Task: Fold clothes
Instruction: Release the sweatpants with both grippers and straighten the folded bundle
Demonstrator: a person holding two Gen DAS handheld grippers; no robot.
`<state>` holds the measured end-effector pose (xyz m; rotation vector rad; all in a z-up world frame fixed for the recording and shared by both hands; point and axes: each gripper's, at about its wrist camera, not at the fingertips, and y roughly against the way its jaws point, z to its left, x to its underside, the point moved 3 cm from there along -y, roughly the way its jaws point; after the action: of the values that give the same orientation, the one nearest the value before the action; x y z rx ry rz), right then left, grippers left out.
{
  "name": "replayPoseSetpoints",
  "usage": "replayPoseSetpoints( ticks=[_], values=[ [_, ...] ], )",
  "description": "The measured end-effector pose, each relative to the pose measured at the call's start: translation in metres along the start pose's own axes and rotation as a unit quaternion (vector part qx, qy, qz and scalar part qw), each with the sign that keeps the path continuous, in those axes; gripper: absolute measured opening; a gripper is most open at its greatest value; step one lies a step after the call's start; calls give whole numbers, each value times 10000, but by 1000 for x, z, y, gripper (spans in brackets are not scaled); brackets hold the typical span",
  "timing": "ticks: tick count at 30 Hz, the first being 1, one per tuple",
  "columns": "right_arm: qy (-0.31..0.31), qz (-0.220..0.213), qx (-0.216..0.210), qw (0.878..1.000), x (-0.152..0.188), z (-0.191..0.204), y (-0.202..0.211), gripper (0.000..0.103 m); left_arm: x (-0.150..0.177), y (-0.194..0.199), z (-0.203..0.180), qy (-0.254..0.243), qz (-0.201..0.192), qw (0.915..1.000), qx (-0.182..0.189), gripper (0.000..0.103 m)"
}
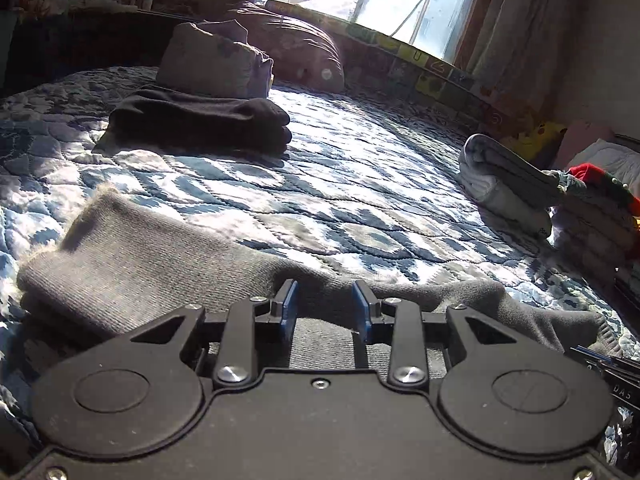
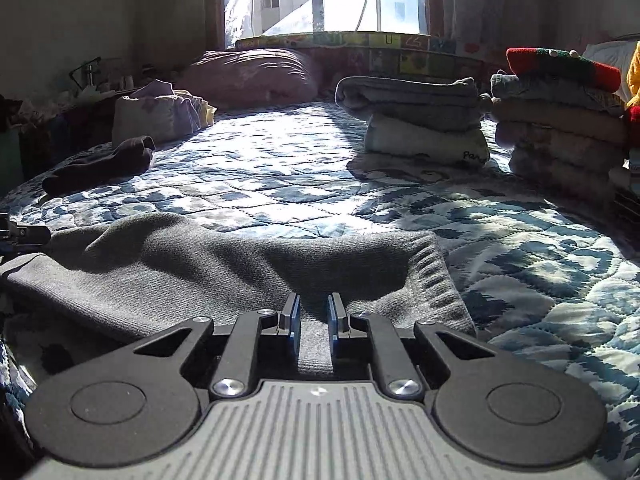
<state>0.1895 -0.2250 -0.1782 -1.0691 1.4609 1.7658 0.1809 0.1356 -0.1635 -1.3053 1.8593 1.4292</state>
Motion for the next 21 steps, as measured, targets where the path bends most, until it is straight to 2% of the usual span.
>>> replayPoseSetpoints(
  ticks=[1, 3, 5, 7, 10, 12, 14, 15, 16, 18, 20, 21],
  values=[
    [-11, 0, 15, 10000, 0, -1, 0, 12, -8, 3, 21, 405, -3, 9992, -27, 22],
    [-75, -1, 36, 10000, 0, -3, 0, 11, -21, 9, 57, 1026, -109, 9946, -95, 20],
    [-136, 2, 42, 9999, 0, -3, -1, 11, -33, 23, 89, 1492, -292, 9877, -370, 21],
    [-164, 3, 63, 9998, -1, -4, -2, 11, -44, 42, 114, 1907, -535, 9782, -630, 32],
    [-161, -38, 119, 9998, -3, -3, -1, 11, -46, 67, 127, 2269, -532, 9699, -701, 40],
    [-145, -173, 239, 9995, -7, -3, 2, 15, -40, 81, 126, 2538, -401, 9638, -707, 42],
    [-230, -572, 340, 9975, -13, -5, 14, 27, -24, 85, 126, 3069, -127, 9504, -490, 43],
    [-323, -665, 318, 9968, -15, -9, 16, 30, -17, 84, 124, 3268, -13, 9443, -380, 43],
    [-410, -578, 405, 9967, -16, -14, 14, 30, -10, 83, 122, 3450, 100, 9381, -294, 43],
    [-659, -324, 521, 9959, -13, -28, 4, 17, 3, 78, 116, 3753, 295, 9264, -108, 43],
    [-896, -177, 548, 9943, -10, -40, -4, 5, 9, 73, 109, 3799, 322, 9244, -69, 44],
    [-875, -167, 569, 9944, -10, -41, -4, 4, 11, 71, 107, 3819, 272, 9238, -82, 44]
  ],
)
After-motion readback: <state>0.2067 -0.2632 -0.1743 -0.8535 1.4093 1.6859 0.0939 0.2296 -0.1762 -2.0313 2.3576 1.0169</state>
